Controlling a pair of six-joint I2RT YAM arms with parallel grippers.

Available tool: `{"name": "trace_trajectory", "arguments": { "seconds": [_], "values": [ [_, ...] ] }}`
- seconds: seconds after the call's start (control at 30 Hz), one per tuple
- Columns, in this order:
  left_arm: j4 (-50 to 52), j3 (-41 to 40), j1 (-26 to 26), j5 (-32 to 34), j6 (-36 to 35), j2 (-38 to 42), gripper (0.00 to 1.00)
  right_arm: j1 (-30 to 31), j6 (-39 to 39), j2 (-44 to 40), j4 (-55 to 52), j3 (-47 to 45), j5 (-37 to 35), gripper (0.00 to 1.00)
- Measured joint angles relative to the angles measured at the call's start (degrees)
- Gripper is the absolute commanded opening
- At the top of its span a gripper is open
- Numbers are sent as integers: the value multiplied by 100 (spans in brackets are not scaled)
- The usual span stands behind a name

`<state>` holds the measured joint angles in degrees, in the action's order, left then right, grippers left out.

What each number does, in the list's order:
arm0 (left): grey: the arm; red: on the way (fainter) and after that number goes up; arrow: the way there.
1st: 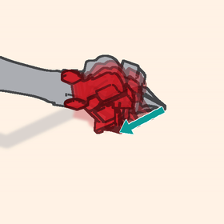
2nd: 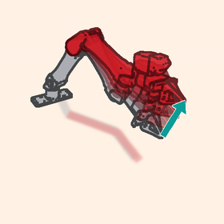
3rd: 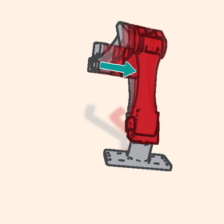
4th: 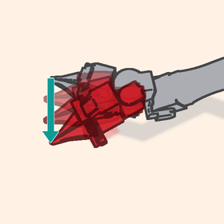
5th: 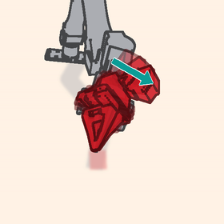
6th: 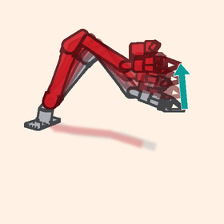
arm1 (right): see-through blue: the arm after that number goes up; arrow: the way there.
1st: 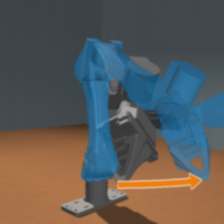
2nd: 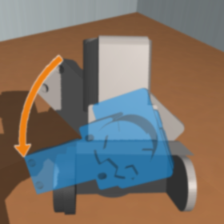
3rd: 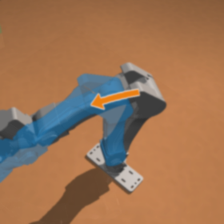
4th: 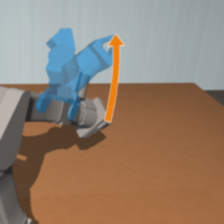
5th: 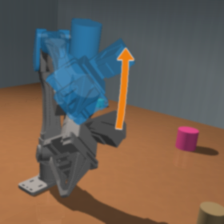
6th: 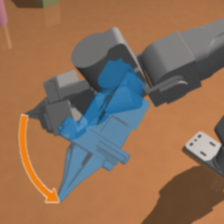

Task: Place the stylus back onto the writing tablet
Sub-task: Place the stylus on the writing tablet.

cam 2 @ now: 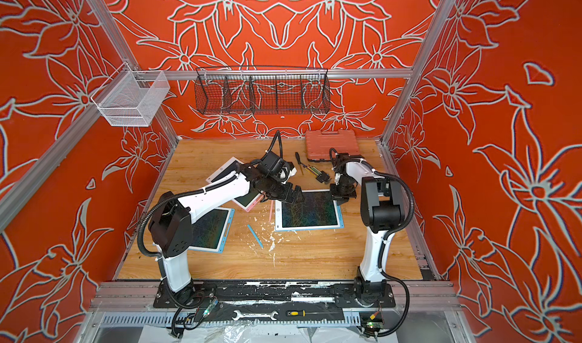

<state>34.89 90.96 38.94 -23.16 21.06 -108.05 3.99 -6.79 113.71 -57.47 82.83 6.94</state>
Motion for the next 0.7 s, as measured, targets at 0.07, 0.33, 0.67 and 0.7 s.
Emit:
{"name": "trace_trajectory", "arguments": {
  "seconds": [0.07, 0.33, 0.67, 0.7],
  "values": [
    [0, 0, 0, 4, 2, 0, 97, 0, -55, -61, -22, 35, 7, 19],
    [-2, -87, -61, 20, 35, 52, 97, 0, -225, -326, -90, 111, 107, 27],
    [-20, -280, -118, 17, 72, 153, 97, 0, -437, -734, -245, -223, 240, 24],
    [-20, -304, -120, 15, 79, 168, 97, 0, -452, -748, -258, -273, 249, 23]
  ]
}}
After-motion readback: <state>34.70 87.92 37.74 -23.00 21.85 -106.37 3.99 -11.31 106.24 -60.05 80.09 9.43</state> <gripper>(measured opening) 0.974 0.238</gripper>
